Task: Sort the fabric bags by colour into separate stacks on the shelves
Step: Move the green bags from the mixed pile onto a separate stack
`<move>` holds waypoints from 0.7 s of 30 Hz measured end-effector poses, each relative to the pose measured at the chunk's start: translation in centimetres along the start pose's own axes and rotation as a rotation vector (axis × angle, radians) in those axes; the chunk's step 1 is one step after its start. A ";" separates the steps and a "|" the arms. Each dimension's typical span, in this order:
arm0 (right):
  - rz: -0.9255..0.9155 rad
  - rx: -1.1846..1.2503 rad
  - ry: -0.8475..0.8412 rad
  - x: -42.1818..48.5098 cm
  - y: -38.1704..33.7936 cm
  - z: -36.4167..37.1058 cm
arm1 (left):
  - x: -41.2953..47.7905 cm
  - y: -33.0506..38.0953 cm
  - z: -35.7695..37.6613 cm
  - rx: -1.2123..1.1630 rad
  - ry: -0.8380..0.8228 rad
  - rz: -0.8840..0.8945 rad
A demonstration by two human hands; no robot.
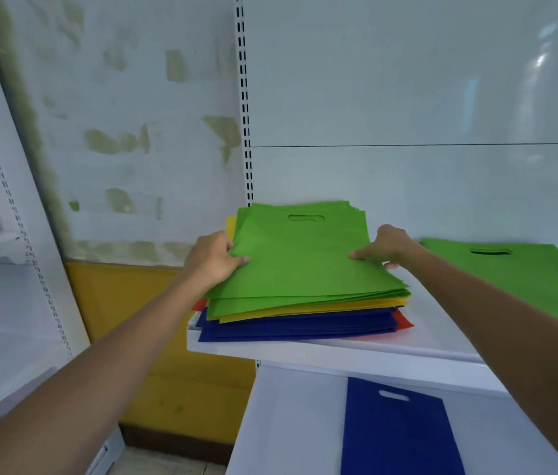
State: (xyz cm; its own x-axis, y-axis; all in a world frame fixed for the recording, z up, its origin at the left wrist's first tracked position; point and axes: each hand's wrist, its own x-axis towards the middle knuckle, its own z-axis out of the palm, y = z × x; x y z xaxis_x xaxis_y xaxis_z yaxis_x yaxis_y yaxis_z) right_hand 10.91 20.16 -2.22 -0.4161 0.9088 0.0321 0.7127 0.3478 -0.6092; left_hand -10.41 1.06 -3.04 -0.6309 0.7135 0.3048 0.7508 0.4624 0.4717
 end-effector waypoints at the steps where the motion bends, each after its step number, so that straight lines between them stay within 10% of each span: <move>1: 0.028 0.060 0.027 0.1 0.3 0.1 | 0.0 0.2 0.2 -0.010 0.010 0.018; 5: 0.102 0.214 0.136 0.2 1.8 0.0 | -0.2 1.3 0.7 -0.040 0.003 0.077; 21: -0.294 -0.402 0.553 -1.8 10.1 -11.6 | -1.1 14.8 2.9 -0.009 -0.085 0.363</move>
State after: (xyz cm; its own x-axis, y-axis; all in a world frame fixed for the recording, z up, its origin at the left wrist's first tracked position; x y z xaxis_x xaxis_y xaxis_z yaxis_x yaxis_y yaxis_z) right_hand 25.42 24.74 0.72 -0.3519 0.7120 0.6077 0.8119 0.5552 -0.1803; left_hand 1.93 8.59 1.22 -0.3053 0.8715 0.3838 0.9206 0.1671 0.3530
